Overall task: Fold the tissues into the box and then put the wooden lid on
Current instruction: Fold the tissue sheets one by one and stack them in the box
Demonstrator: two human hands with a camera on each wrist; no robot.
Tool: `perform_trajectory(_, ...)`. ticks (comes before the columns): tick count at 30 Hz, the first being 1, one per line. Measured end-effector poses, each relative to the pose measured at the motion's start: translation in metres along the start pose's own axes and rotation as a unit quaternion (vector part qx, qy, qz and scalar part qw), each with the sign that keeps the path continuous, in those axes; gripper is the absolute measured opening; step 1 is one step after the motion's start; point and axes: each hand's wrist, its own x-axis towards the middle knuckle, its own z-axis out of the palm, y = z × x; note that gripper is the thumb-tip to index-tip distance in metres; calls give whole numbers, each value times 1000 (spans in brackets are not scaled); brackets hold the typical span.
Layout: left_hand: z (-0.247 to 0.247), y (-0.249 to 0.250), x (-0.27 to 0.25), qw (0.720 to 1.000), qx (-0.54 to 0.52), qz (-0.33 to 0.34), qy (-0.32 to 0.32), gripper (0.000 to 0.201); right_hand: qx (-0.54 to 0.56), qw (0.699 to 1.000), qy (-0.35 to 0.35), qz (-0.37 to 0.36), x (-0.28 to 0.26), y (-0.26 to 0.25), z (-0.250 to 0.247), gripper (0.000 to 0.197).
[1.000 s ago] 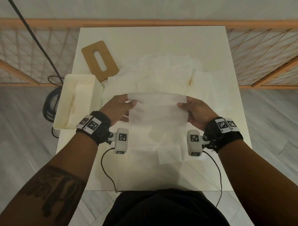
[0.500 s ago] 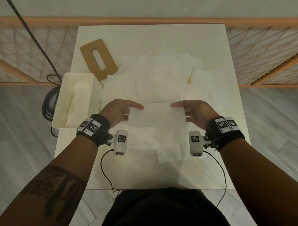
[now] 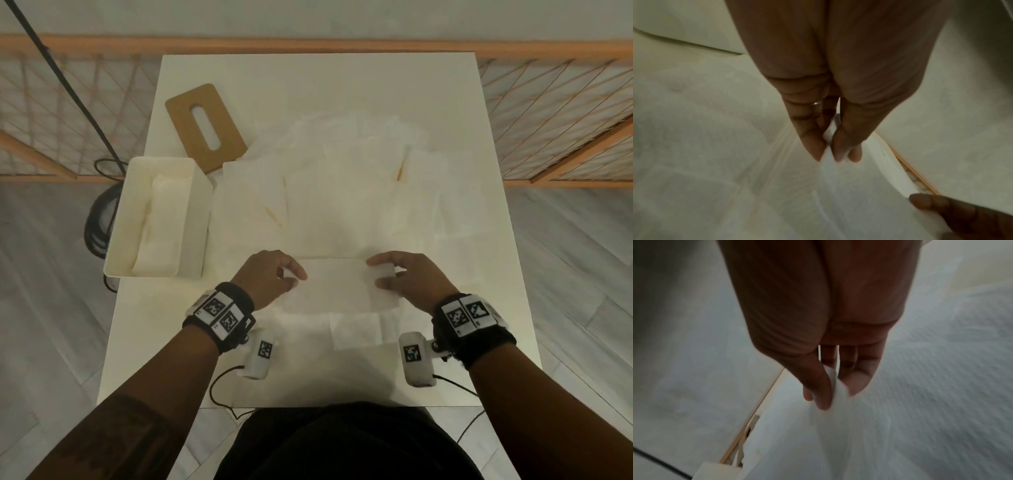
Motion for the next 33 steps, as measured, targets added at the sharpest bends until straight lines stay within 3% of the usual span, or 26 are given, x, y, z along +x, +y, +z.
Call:
perform_trajectory(6, 9, -9, 5, 999, 10, 0, 42, 23, -40, 999, 35, -12, 5, 0, 6, 33)
perform_trajectory(16, 16, -15, 14, 999, 37, -9, 30, 22, -172, 984, 54, -7, 18, 2, 17, 21)
perform_trajectory(21, 18, -8, 10, 991, 124, 15, 46, 23, -209, 965, 146, -55, 37, -16, 17, 13)
perform_trajectory(23, 18, -2, 9, 983, 161, 53, 66, 36, -219, 962, 151, -58, 55, -32, 18, 24)
perform_trajectory(26, 20, 10, 12, 972, 196, 120, 52, 52, -252, 957, 141, 21, 80, -52, 24, 52)
perform_trajectory(29, 26, 18, 18, 962, 246, 119, 7, 55, -275, 930, 223, 103, 91, -62, 25, 75)
perform_trajectory(31, 29, 17, 23, 958, 262, 116, -3, 55, -270, 920, 253, 134, 95, -63, 18, 80)
perform_trajectory(33, 30, 15, 26, 959, 257, 118, -1, 55, -262, 924, 239, 142, 102, -60, 6, 75)
